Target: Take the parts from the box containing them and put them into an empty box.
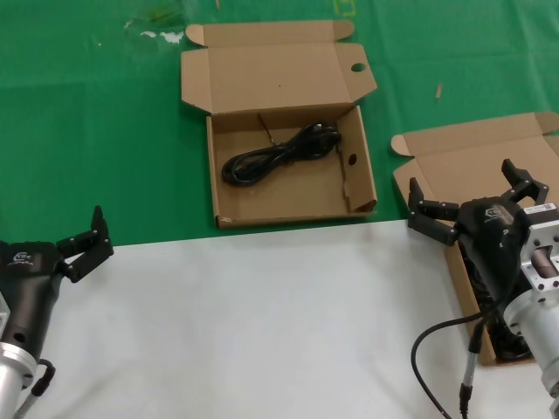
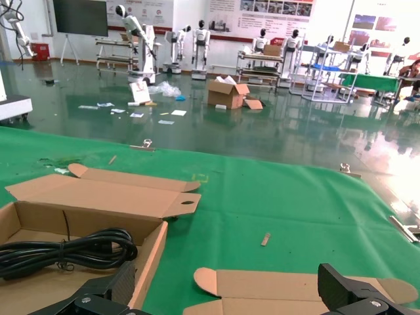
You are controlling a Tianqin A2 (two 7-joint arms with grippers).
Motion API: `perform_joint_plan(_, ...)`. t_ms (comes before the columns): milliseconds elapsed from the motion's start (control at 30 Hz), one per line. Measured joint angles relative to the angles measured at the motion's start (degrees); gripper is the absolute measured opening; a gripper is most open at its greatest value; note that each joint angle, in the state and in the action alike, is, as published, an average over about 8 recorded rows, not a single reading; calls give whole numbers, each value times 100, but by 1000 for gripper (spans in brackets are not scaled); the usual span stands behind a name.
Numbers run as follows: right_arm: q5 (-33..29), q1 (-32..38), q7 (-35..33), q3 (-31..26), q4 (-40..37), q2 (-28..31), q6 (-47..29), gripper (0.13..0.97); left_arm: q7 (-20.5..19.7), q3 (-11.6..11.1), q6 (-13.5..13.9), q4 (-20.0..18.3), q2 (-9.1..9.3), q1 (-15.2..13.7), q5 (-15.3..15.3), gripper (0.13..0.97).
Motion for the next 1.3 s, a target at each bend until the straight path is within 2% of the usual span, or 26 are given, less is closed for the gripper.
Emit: perform_joint_plan(1300, 0, 0, 0, 0, 0, 0, 0, 966, 0, 0, 0, 0, 0, 0, 0, 966)
